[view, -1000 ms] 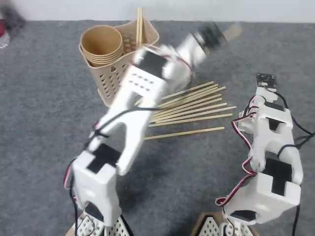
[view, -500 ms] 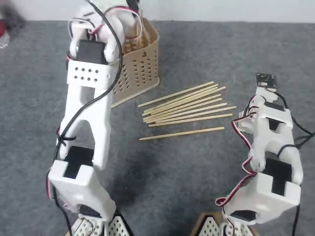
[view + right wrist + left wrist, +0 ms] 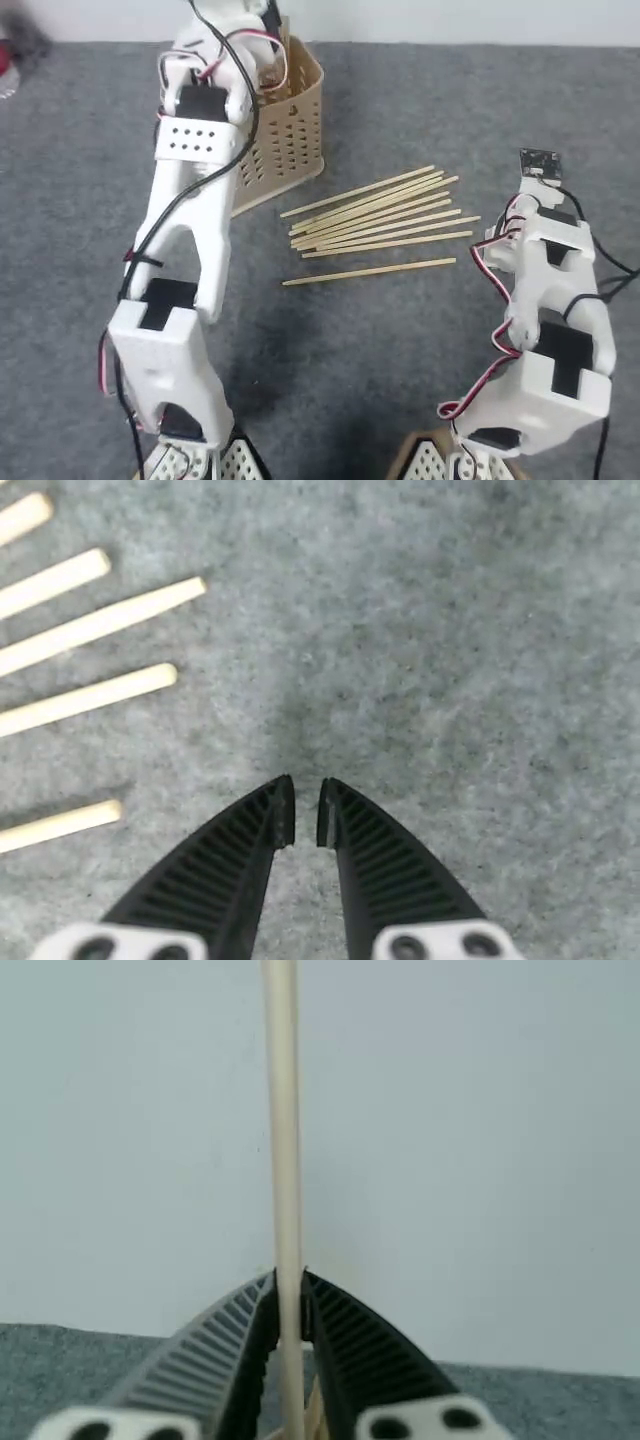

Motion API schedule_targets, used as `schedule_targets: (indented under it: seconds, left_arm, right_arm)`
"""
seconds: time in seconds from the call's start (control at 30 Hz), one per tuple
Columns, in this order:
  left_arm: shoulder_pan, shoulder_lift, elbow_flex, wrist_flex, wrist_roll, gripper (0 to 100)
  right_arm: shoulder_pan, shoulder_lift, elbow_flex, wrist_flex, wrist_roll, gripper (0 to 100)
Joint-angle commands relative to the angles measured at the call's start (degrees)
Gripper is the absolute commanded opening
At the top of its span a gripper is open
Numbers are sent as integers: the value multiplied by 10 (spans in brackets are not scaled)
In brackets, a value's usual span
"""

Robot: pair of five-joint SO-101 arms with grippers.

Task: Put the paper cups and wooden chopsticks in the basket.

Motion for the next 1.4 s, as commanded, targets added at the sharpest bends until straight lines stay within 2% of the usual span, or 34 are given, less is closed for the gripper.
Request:
schedule_targets:
  seconds: [0.0,0.1,0.23,0.33,0.53,0.67,0.73,0.83,0.9,0.97,1.03,1.23,1.37]
  left_arm:
    - [-2,-7,15,-13,-7,13]
    - [-1,-8,17,-11,-13,21]
    - [0,-28,12,72,-118,148]
    - [7,-58,10,117,-113,156]
    - [4,-90,13,129,-117,155]
    - [30,-94,7,207,-120,155]
    - [61,-94,2,294,-168,156]
    - [137,-87,2,442,-304,156]
    - [183,-77,24,499,-389,156]
    - [212,-58,50,516,-440,156]
    - [223,-26,63,508,-461,157]
    - [223,86,62,471,-466,158]
    - [195,103,21,466,-464,158]
  right_arm:
    - [-8,-30,-1,-10,7,61]
    - [-8,-30,-1,-10,7,61]
    - [-8,-30,-1,-10,8,61]
    - [-8,-30,-1,-10,8,61]
    - [-8,-30,-1,-10,8,61]
    - [-7,-30,-1,-10,8,61]
    - [-7,-30,-1,-10,8,61]
    - [-7,-30,-1,-10,8,61]
    - [-7,-30,-1,-10,8,61]
    - [-7,-30,-1,-10,8,61]
    - [-7,-30,-1,-10,8,61]
    - [-6,-30,-1,-9,8,61]
    - [-7,-30,-1,-8,8,61]
